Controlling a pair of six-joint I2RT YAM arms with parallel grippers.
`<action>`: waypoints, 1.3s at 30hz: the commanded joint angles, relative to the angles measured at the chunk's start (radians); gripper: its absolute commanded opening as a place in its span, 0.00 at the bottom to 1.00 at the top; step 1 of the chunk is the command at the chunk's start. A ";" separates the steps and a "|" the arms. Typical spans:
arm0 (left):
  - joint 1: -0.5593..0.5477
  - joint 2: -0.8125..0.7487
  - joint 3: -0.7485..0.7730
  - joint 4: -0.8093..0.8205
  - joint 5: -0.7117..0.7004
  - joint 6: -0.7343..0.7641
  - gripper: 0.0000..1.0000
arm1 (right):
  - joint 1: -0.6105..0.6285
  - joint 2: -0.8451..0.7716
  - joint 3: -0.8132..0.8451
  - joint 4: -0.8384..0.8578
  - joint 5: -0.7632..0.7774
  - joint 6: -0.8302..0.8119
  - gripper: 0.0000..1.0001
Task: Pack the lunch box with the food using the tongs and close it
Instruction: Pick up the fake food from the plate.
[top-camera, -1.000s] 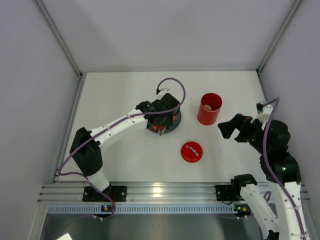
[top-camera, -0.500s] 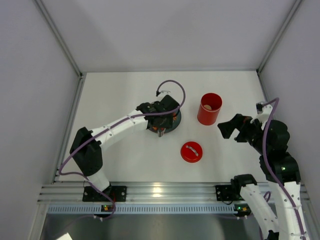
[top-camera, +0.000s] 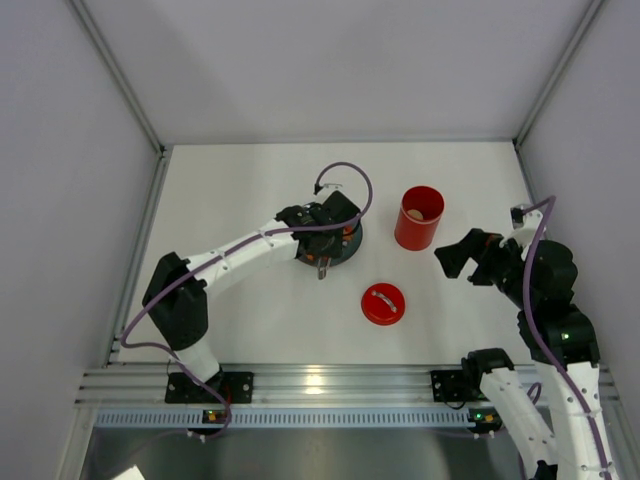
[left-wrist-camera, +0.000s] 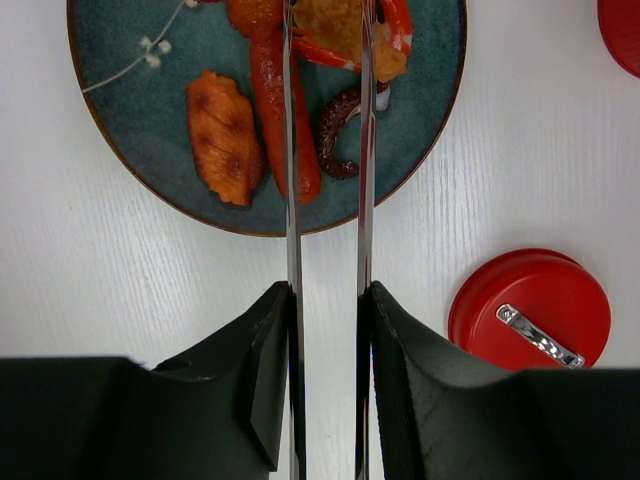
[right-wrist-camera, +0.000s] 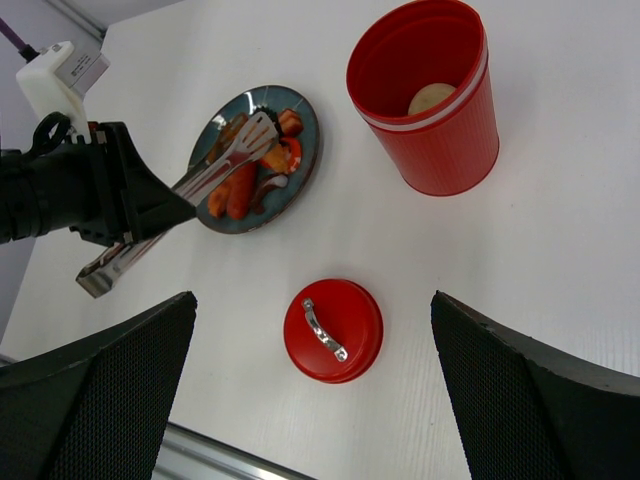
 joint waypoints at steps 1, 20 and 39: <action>0.003 -0.022 0.040 0.019 -0.016 0.003 0.22 | -0.010 -0.007 0.005 0.037 -0.011 -0.015 1.00; 0.003 -0.103 0.138 -0.057 -0.044 0.031 0.18 | -0.010 -0.006 0.003 0.040 -0.013 -0.011 0.99; -0.078 -0.003 0.480 -0.059 0.019 0.081 0.18 | -0.010 0.011 0.057 0.003 0.036 -0.026 1.00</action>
